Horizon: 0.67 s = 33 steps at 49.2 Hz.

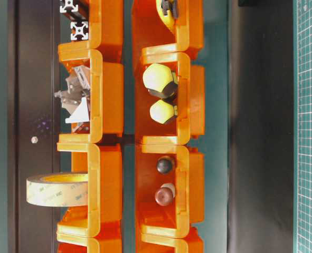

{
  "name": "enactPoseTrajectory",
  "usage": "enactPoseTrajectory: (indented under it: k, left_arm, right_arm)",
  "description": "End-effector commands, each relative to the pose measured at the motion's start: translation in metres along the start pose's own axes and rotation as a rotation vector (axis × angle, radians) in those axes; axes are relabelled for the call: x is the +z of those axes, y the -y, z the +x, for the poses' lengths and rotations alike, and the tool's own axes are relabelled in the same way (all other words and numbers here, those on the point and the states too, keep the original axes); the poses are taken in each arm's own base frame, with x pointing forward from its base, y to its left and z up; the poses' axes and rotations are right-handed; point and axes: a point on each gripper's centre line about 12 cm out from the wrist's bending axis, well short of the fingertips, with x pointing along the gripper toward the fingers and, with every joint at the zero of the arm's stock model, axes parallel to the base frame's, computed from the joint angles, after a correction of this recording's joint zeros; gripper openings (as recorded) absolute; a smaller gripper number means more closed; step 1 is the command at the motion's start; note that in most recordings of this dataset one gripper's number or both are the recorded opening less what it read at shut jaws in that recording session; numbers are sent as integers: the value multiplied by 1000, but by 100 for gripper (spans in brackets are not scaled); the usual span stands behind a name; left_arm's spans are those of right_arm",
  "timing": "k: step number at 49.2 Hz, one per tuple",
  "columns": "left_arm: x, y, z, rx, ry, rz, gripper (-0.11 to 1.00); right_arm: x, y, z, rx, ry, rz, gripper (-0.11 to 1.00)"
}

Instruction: Pick scraper from container rack with left arm.

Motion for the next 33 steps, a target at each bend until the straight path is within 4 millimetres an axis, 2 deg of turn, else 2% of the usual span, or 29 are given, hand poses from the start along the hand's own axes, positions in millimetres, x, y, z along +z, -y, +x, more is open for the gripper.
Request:
enactPoseTrajectory:
  k: [1,9,15,25,33]
  left_arm:
    - [16,-6,-34,-44,100,14,84]
    - [26,-20,-79,-73,226,40,82]
    - [25,-32,-96,-52,270,78,82]
    - [34,-51,-113,53,328,144,82]
    - [31,-53,-106,51,334,156,82]
  right_arm:
    - [5,-2,2,3,10,-2,-1]
    - [4,-2,2,4,8,-2,-1]
    - [5,-2,1,8,15,-10,-1]
    - [5,-2,1,7,15,-11,-1]
    - [5,-2,2,7,14,-7,-1]
